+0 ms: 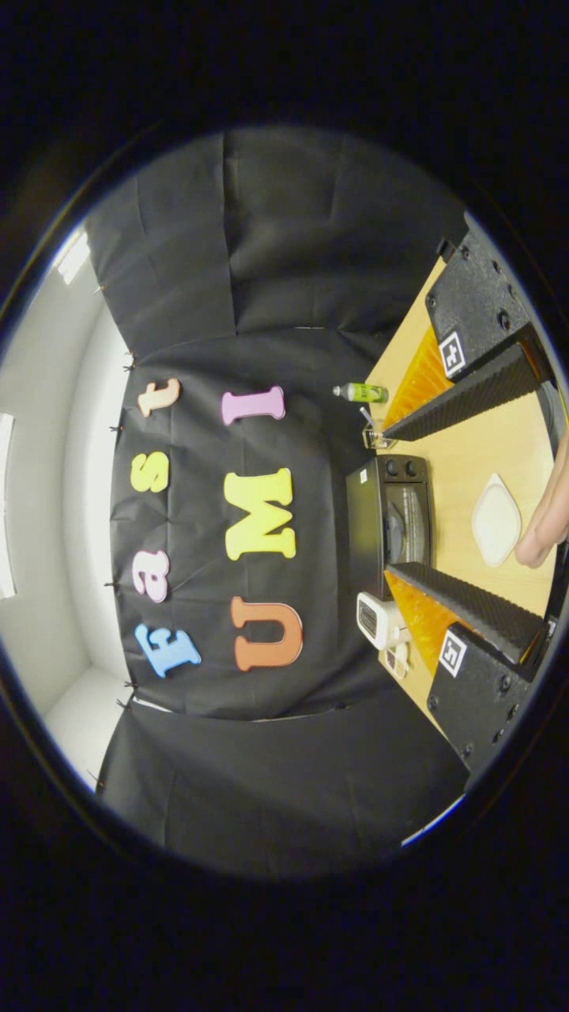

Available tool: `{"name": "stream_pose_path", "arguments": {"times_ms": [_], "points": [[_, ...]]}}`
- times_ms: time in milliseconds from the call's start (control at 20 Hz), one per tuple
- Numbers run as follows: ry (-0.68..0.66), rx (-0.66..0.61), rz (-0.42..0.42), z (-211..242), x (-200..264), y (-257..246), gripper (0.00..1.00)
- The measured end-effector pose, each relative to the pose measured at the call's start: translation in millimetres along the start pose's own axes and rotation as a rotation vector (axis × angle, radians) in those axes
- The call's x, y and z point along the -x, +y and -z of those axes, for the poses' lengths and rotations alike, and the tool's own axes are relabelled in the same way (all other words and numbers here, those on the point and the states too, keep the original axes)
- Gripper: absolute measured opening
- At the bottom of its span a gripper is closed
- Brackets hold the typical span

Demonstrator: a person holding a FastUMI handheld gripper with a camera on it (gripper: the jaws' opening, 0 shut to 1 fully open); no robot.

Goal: Open the toaster oven, put the food inside, and close the toaster oven door.

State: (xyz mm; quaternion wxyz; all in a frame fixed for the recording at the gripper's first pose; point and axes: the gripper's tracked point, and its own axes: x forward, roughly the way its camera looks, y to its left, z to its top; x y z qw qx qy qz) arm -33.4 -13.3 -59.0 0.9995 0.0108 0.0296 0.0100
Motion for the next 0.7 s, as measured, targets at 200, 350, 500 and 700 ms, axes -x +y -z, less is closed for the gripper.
{"name": "stream_pose_path", "arguments": {"times_ms": [200, 350, 500, 700], "points": [[0.046, 0.016, -0.060, 17.9, -0.5, 14.4, 1.00], [0.043, 0.048, -0.047, 22.0, 1.1, 8.2, 1.00], [0.059, 0.040, -0.053, 30.0, 5.9, 10.4, 1.00], [0.051, 0.021, -0.082, 32.4, 16.4, 8.2, 1.00]]}}
